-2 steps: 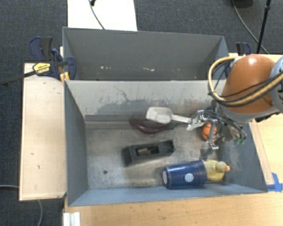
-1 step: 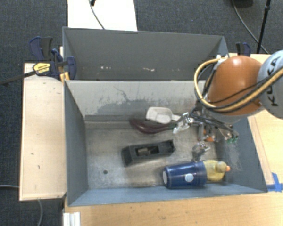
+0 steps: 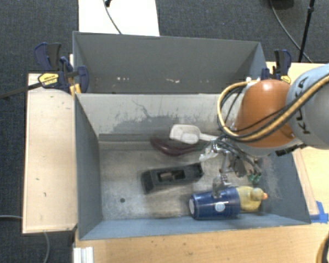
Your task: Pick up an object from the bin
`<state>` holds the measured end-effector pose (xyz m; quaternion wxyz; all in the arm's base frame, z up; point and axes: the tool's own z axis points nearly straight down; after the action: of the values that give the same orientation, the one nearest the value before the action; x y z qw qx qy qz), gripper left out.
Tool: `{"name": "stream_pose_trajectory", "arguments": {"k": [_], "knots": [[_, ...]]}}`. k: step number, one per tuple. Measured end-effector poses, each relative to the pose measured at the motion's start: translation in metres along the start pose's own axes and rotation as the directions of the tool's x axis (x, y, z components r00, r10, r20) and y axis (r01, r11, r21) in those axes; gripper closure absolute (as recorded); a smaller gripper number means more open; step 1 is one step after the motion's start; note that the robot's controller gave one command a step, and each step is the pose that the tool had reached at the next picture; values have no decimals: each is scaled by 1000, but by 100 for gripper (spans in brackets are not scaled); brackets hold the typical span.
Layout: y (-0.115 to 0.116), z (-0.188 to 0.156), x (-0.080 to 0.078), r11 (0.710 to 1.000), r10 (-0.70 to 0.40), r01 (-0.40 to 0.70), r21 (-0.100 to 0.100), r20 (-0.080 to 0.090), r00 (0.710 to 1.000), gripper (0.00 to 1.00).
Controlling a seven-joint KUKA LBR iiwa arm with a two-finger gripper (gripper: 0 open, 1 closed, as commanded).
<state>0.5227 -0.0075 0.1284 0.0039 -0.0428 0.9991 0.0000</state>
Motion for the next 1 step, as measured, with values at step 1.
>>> {"name": "stream_pose_trajectory", "arguments": {"k": [1], "knots": [[21,-2,-13,988,154,-154,0,-4,988,0]]}}
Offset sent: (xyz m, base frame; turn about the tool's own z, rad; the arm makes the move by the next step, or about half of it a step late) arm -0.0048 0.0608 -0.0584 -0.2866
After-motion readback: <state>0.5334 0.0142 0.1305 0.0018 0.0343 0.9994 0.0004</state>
